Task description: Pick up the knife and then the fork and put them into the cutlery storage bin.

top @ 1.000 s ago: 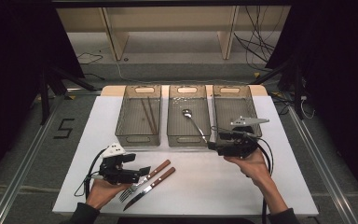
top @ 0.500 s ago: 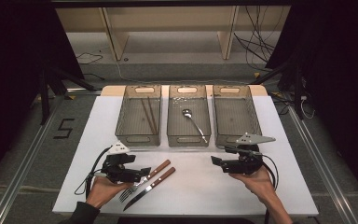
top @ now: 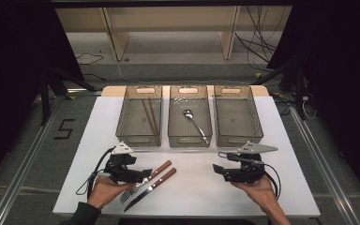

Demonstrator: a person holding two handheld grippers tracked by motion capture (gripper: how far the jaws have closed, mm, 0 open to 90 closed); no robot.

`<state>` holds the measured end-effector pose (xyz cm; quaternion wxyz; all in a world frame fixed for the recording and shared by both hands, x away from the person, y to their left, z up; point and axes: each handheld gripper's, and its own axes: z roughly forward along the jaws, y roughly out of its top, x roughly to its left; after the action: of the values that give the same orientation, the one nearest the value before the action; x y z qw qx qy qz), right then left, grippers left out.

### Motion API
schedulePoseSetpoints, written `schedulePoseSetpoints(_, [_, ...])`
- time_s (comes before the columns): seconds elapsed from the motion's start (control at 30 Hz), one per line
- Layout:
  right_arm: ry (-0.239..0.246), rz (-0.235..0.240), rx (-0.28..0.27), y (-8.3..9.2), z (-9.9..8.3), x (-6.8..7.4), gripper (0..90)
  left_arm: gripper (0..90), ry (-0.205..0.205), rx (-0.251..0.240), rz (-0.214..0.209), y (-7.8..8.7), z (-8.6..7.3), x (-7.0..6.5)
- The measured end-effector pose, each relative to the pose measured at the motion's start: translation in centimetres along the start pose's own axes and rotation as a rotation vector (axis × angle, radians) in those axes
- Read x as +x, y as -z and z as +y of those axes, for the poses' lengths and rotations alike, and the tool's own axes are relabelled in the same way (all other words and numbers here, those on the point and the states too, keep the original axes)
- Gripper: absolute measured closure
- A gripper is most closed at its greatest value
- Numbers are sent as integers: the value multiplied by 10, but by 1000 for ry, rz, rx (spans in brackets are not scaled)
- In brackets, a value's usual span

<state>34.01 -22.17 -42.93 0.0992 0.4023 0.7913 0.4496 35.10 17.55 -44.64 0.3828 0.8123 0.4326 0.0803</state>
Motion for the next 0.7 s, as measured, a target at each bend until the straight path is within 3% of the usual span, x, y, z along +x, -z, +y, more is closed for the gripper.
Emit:
schedulePoseSetpoints(0.33, [-5, 5, 0, 2, -4, 1, 258, 187, 3, 32, 9, -4, 3, -1])
schedulePoseSetpoints(0.7, [7, 10, 19, 3, -11, 5, 254, 262, -18, 126, 20, -13, 6, -8])
